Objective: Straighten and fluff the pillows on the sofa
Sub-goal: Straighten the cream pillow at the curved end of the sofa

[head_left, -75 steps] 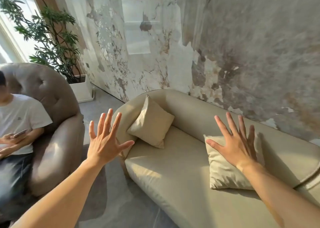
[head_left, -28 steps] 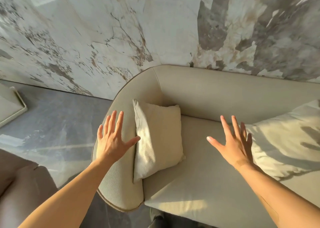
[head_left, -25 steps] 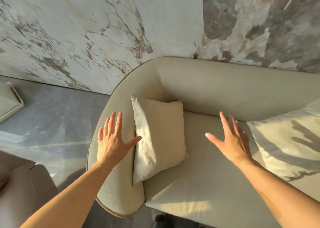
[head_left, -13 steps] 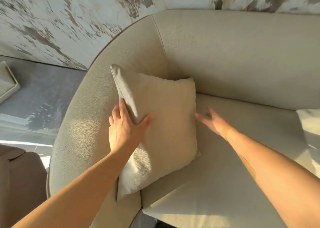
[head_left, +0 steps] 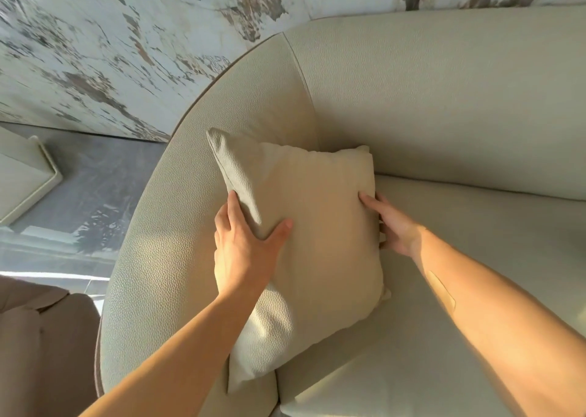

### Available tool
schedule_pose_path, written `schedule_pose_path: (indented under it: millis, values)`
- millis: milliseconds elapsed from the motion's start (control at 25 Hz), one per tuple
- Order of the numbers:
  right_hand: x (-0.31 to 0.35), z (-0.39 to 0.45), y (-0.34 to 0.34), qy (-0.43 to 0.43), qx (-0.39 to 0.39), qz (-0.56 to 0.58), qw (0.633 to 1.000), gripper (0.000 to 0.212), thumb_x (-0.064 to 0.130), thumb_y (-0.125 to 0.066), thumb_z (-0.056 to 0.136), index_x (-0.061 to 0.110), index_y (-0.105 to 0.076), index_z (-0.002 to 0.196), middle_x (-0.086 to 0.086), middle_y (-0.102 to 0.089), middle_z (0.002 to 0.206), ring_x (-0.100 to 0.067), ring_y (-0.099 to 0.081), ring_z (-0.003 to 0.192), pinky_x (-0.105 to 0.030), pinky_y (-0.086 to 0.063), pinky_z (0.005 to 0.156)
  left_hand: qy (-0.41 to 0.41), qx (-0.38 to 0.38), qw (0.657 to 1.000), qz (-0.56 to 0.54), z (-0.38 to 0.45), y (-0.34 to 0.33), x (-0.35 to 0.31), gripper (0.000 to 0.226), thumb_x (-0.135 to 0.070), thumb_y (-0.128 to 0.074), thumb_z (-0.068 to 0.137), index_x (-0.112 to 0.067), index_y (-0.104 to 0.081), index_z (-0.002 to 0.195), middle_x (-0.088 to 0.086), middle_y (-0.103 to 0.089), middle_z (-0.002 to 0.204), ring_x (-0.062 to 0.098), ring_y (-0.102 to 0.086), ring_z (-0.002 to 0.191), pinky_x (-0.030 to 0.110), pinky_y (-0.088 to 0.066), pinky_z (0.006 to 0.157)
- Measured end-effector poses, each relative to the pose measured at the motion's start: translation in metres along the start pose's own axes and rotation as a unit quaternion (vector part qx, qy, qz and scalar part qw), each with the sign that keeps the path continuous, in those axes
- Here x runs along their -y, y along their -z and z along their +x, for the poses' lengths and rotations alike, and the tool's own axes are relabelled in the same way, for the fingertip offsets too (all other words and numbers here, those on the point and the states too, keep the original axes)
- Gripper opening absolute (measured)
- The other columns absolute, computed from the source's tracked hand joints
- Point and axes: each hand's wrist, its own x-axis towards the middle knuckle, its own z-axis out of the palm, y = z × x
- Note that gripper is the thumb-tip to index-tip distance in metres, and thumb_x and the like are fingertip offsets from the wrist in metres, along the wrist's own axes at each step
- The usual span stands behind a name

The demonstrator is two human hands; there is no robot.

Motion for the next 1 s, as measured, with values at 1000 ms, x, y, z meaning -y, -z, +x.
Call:
schedule_pose_path:
  millis: [1000]
  values:
    - [0.056,-0.132,0.093,0.121,-0.280,0.123,0.944,0.043,0.027,-0.082,0.072,0.022,-0.067,0.112,0.004,-0.069,0.093,-0.011,-0.060,0.086,-0.045,-0.042,0.087,-0.028,0.194,0.949,-0.247,0.020,-0.019,-0.079,0.064,-0.037,-0.073,0.066,-0.055,-0.041,0.119,-0.025,-0.066,0.102,-0.007,-0.061,0.095,0.013,-0.047,0.078]
